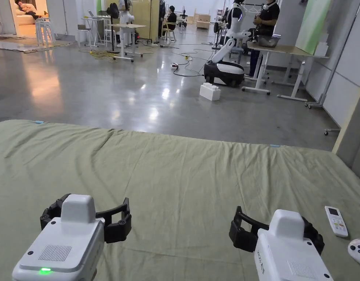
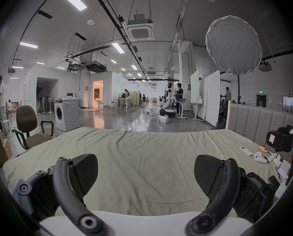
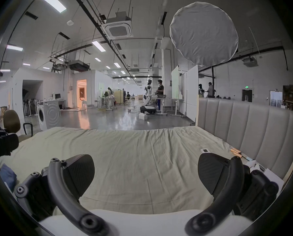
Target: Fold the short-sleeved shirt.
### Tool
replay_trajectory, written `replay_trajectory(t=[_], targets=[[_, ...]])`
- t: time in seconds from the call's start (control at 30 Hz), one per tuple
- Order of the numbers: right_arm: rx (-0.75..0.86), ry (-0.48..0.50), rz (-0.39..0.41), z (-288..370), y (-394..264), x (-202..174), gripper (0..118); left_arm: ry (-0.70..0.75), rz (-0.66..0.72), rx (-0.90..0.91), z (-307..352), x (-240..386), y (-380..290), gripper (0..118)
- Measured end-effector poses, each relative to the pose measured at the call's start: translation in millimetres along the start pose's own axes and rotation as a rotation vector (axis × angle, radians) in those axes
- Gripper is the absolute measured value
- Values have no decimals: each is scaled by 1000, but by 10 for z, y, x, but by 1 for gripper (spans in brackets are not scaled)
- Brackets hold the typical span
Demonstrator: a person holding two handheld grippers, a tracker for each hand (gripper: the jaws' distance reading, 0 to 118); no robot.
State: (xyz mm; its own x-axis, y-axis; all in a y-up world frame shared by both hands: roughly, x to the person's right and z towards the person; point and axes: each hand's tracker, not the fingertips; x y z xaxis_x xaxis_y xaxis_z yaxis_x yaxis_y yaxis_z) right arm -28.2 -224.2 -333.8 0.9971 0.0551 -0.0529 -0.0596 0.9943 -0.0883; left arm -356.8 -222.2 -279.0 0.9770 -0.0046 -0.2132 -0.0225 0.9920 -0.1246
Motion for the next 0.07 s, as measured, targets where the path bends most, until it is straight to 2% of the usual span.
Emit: replay_trajectory(t=[0.03,0.07], targets=[[-29,-5,-46,-9,-22,18,118,1,-2,-1,-7,0,0,113],[-19,-9,-35,-11,-11,23,118,3,-7,0,-12,2,-3,113]])
